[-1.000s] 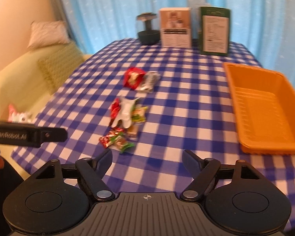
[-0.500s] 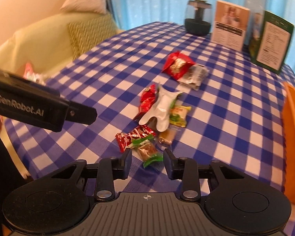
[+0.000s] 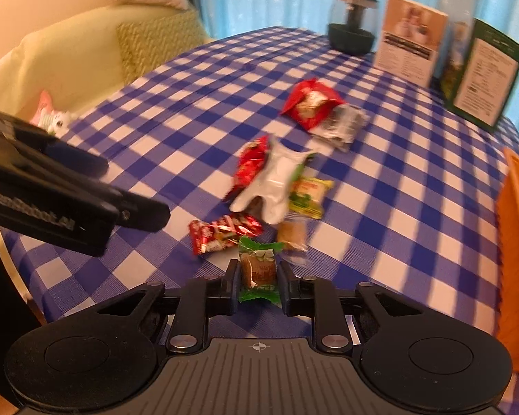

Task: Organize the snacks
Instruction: 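Grasp a green-wrapped candy with the right tool while the left tool grasps a red candy, then carry the green candy in the right tool over the orange tray while the left carries the red candy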

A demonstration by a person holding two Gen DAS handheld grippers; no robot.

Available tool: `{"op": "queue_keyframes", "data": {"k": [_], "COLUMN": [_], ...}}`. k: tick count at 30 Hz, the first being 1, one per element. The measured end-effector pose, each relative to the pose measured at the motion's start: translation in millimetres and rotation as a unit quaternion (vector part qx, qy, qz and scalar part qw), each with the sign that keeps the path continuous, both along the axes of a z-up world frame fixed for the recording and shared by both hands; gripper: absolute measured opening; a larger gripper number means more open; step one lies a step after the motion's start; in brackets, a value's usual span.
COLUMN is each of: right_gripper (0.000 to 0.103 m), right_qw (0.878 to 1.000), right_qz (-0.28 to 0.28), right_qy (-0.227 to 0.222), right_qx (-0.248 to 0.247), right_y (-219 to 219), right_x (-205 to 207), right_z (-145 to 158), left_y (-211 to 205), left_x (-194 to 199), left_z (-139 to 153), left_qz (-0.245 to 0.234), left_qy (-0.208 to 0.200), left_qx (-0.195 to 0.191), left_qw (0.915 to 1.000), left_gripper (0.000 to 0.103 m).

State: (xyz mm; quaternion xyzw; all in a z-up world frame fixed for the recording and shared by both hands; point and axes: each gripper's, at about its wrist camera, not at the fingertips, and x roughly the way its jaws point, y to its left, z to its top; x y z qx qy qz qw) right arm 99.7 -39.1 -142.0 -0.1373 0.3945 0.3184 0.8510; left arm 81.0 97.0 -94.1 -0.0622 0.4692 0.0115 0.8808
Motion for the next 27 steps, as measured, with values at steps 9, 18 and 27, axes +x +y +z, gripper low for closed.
{"op": "queue_keyframes", "data": {"k": [9,18,27], "right_gripper": [0.023,0.023,0.024], "right_qw": [0.993,0.987,0.987], "right_qz": [-0.119,-0.157,-0.156], "right_qy": [0.006,0.037,0.036], "right_qx": [-0.015,0.007,0.024], "right_y": [-59.9,-83.3,-88.5], "right_x": [3.2,12.1,10.4], "right_z": [1.9,-6.6,-6.7], "left_y": [-24.7,-40.6,-48.5], "left_x": [22.6,42.4,37.0], "left_z": [-17.1,-33.4,-34.8], "left_qz": [-0.077,-0.115,-0.12], "left_qy": [-0.003,0.009,-0.004], "left_qx": [-0.009,0.021,0.041], "left_qw": [0.997,0.9931,0.9919], "left_gripper": [0.052,0.034,0.022]}}
